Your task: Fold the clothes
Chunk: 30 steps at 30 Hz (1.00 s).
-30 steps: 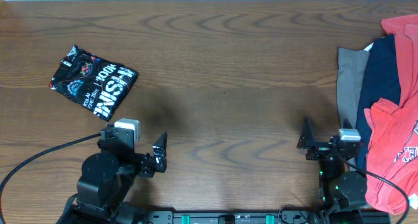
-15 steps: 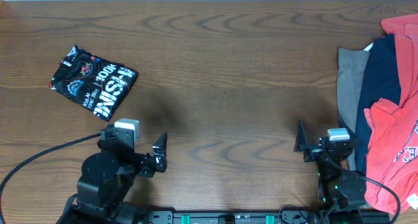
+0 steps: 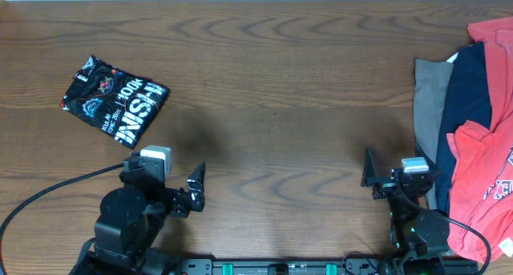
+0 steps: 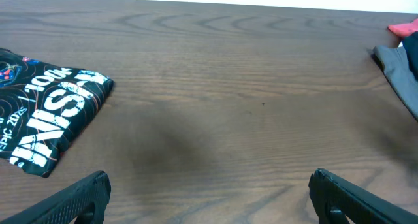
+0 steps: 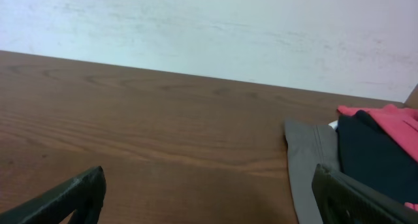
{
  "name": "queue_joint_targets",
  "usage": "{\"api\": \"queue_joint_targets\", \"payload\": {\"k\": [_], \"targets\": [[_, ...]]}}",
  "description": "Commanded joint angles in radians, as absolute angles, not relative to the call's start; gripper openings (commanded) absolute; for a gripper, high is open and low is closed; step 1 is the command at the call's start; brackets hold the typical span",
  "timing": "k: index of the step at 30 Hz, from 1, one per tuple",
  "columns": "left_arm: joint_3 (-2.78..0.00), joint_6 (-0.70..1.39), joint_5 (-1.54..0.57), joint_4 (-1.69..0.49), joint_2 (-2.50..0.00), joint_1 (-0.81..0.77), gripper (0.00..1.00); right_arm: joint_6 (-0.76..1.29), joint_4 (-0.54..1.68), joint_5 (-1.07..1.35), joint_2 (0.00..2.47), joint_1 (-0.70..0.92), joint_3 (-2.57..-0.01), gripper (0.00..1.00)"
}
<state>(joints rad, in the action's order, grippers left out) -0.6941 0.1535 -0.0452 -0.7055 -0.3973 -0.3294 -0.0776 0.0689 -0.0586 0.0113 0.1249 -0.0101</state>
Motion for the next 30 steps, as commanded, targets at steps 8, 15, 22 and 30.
{"api": "queue_joint_targets", "payload": {"k": [8, 15, 22, 30], "targets": [[-0.691, 0.155, -0.036, -0.708, -0.395, -0.329, 0.98, -0.091, 0.07, -0.048, 0.006, 0.128, -0.006, 0.99], [-0.665, 0.155, -0.037, -0.815, -0.387, -0.181, 0.98, -0.091, 0.07, -0.048, 0.006, 0.128, -0.006, 0.99], [-0.5, 0.149, -0.038, -0.817, -0.269, -0.072, 0.98, -0.091, 0.07, -0.048, 0.006, 0.128, -0.006, 0.99], [-0.273, 0.132, -0.036, -0.628, -0.095, -0.051, 0.98, -0.091, 0.07, -0.048, 0.006, 0.128, -0.006, 0.99]]}}
